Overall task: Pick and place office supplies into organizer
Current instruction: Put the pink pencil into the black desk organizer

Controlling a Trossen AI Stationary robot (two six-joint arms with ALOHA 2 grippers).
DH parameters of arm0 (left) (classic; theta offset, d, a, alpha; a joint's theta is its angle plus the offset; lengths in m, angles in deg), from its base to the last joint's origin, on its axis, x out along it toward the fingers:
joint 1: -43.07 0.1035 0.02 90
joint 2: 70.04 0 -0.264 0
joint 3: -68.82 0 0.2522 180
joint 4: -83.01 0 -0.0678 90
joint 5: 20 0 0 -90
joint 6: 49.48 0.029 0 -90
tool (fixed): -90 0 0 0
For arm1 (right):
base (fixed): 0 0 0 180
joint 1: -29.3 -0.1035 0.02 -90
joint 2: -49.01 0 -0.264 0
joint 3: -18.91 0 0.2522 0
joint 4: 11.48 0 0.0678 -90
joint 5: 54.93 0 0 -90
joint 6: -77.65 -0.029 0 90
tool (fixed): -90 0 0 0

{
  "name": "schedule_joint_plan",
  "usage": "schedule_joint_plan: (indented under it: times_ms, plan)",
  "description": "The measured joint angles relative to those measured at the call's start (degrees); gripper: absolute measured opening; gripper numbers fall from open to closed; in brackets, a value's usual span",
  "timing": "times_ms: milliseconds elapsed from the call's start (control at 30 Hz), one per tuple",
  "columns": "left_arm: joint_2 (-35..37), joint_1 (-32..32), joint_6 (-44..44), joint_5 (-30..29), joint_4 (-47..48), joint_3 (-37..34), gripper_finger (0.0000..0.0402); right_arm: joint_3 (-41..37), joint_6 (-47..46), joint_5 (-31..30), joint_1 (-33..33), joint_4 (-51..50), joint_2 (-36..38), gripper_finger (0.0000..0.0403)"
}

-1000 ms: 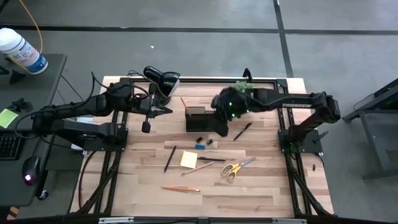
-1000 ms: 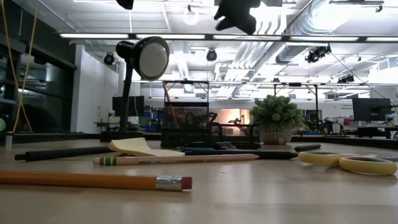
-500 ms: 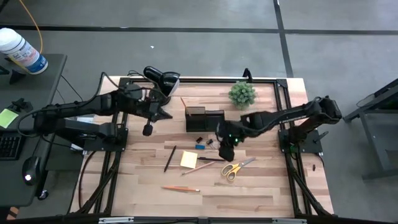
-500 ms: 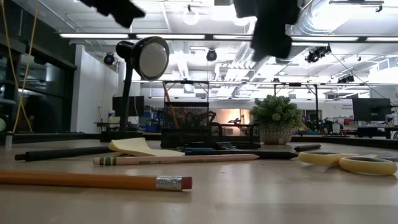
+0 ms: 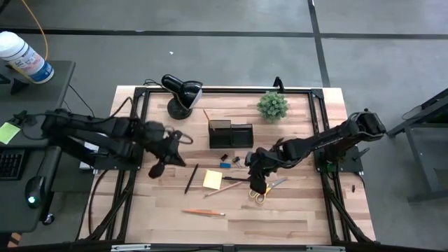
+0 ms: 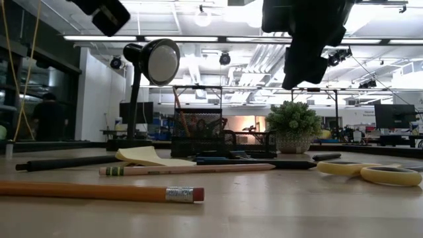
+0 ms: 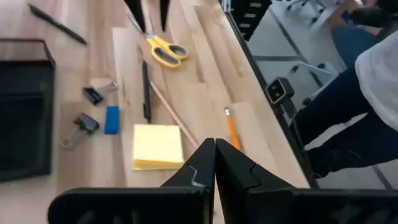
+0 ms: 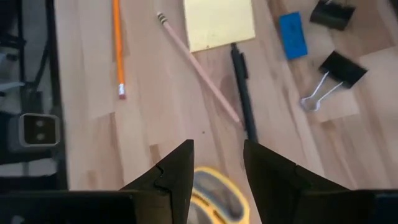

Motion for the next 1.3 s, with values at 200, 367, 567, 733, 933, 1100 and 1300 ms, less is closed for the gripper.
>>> schedule_joint_plan:
  times_ms: [200, 367, 567, 733, 933, 1100, 1300]
  plan:
    - [-4.1, -12.5, -12.3, -15.3, -2.3, 0.0, 0.0001, -0.8, 1.2, -1.4, -1.6, 1.8, 0.0, 0.0138]
    - [-10.7, -19.2, -18.7, -20.6, -7.3, 0.0, 0.0001, -0.7, 3.6, -1.4, -3.1, 1.7, 0.0, 0.0138]
    - [-19.7, -22.8, -21.0, -20.7, -11.8, 0.0, 0.0001, -0.7, 2.8, -1.3, -3.5, 1.7, 0.0, 0.0138]
    - [-26.5, -23.2, -22.2, -20.3, -14.4, 0.0, 0.0001, -0.7, -0.3, -3.2, -3.5, 1.8, 0.0, 0.0138]
    - [-31.9, -23.1, -21.7, -16.4, -19.8, 0.0, 0.0001, -0.7, -6.2, -2.4, -3.5, 2.0, 0.0, 0.0138]
    - [-33.6, -22.9, -24.1, -13.4, -21.2, 0.0, 0.0001, -0.7, -8.5, -0.9, -3.7, 2.1, 0.0, 0.0138]
    - [-33.7, -21.1, -20.4, -6.1, -26.0, 0.0, 0.0001, -0.7, -8.2, -1.1, -4.3, 2.2, 0.0, 0.0138]
